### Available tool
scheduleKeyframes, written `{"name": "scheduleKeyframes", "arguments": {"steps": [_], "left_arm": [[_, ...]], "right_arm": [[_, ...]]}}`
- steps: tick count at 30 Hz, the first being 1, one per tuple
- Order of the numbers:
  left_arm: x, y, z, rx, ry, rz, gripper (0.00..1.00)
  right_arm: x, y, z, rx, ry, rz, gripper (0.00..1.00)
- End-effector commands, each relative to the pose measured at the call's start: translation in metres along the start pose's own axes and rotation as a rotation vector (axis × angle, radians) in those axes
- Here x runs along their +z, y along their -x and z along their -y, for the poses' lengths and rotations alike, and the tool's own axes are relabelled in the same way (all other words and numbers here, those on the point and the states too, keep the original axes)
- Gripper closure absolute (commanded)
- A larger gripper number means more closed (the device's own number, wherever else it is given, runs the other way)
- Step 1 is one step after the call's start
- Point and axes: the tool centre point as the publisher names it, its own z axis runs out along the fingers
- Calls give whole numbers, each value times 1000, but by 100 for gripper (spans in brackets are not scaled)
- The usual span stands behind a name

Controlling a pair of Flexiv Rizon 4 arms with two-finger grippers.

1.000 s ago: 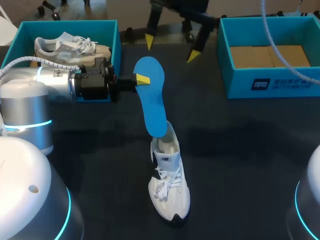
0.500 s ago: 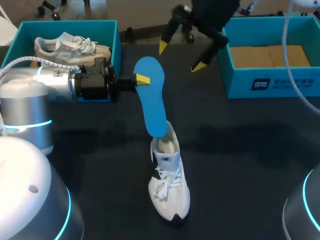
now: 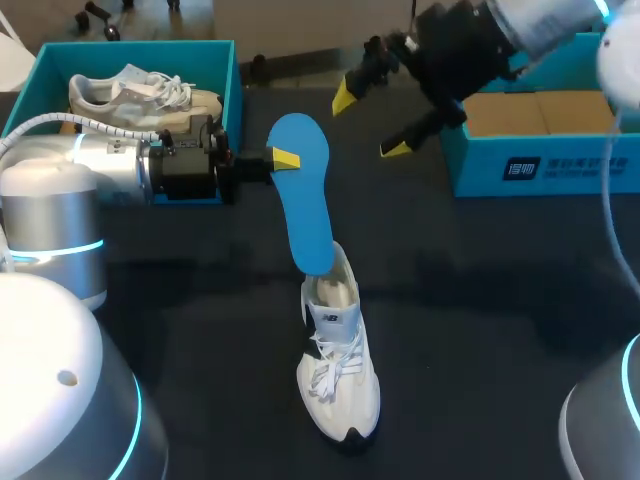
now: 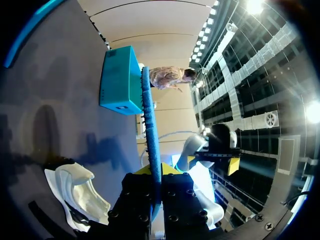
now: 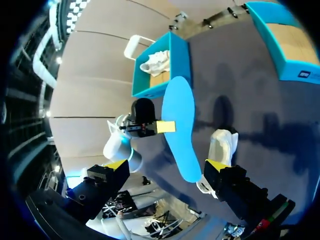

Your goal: Take the shoe out of the shoebox, open the shoe tongue, remove and reinsert the insole, then place the shoe into the shoebox

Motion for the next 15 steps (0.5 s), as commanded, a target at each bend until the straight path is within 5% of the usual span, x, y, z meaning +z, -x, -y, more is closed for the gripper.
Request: {"name": "scheduleKeyframes", "arguments": {"steps": [1, 15], "left_arm": [[0, 0, 0, 0, -2, 0, 100], [-6, 0, -1, 23, 11, -17, 100]], "right_arm": [[10, 8, 8, -19, 26, -449, 0], [18, 15, 7, -27, 39, -494, 0]]}}
